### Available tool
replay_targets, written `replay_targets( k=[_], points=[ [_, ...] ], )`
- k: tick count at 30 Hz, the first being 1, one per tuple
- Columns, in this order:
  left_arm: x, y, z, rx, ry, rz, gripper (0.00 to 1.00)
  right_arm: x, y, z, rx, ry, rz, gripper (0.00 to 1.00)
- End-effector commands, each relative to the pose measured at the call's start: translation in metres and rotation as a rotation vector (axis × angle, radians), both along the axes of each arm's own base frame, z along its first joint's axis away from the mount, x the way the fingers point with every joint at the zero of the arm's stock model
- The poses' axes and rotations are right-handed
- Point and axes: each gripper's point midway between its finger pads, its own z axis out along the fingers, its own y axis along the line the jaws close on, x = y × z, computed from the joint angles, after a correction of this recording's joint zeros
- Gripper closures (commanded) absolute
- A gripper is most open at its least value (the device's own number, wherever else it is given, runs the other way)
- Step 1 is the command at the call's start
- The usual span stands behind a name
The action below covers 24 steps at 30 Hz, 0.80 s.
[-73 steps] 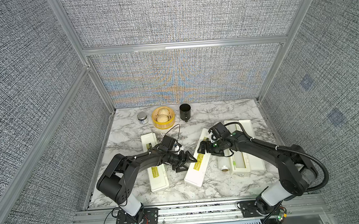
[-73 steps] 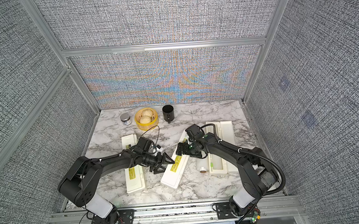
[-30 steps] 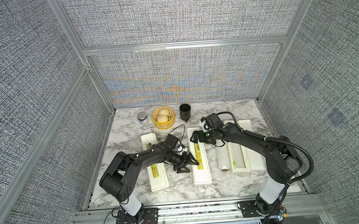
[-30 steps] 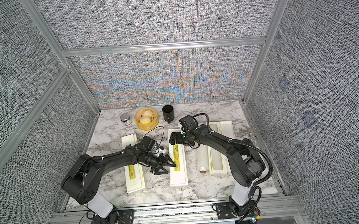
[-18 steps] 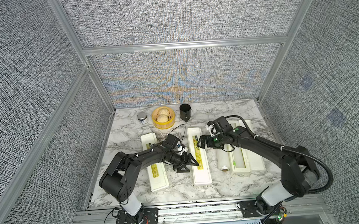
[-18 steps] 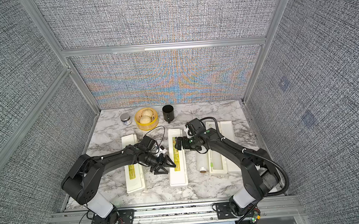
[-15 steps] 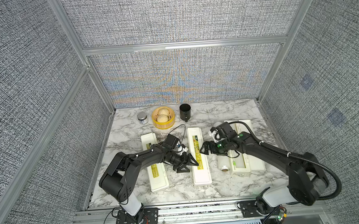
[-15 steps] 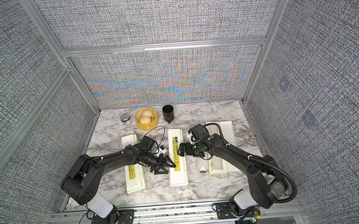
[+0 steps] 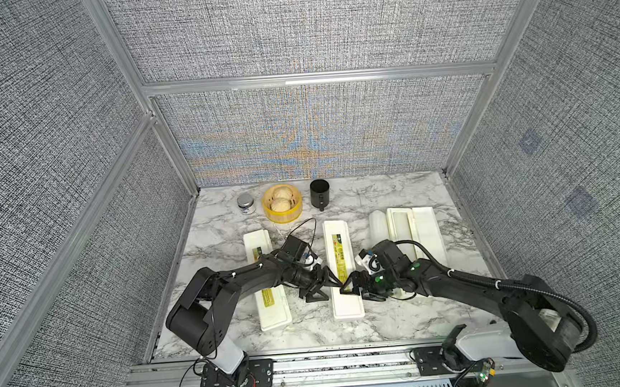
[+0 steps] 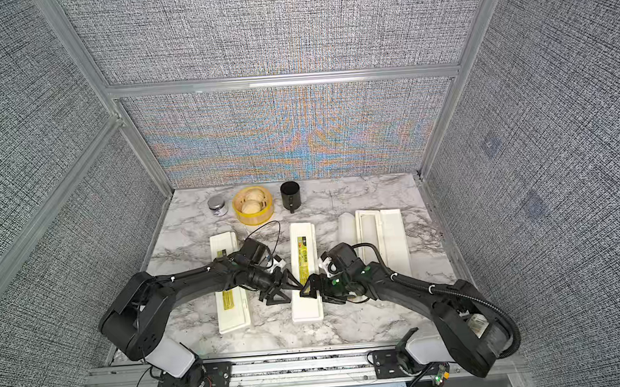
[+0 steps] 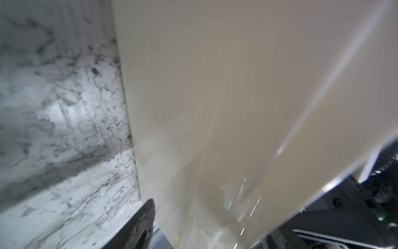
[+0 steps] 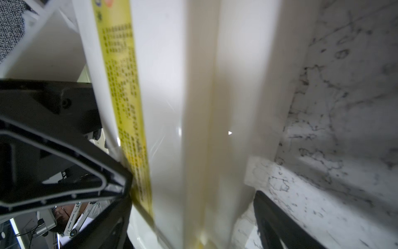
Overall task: Put plastic wrap rolls into dispensers
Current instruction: Close the lid on the plastic wrap cutting box.
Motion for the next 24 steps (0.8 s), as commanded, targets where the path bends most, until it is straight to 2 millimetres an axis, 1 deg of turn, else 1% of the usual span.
replay_targets(
  k=[1,4,8,12,17,20,24],
  points=[
    [0.0,-0.005,0.011,-0.042,0.013,0.023,0.27,0.004,0.002,0.001,0.011,-0.006,-0.023,0.11],
    [0.001,-0.007,0.015,-0.065,0.015,0.029,0.27,0.003,0.001,-0.002,0.006,-0.002,-0.024,0.11],
    [-0.001,-0.015,0.02,-0.122,0.041,0.022,0.3,0.002,-0.001,-0.004,-0.001,0.002,-0.024,0.11],
    [-0.012,-0.015,0.017,-0.119,0.065,-0.007,0.32,0.004,0.0,-0.004,0.0,0.0,-0.026,0.11],
    [-0.015,-0.017,0.019,-0.127,0.066,-0.019,0.33,0.006,0.004,-0.003,0.016,0.0,-0.03,0.11],
    [-0.014,-0.018,0.017,-0.121,0.065,-0.021,0.34,0.008,0.008,-0.003,0.025,-0.001,-0.025,0.12],
    [-0.015,-0.014,0.004,-0.075,0.072,-0.015,0.38,0.01,0.009,-0.002,0.024,-0.004,-0.022,0.12]
  ],
)
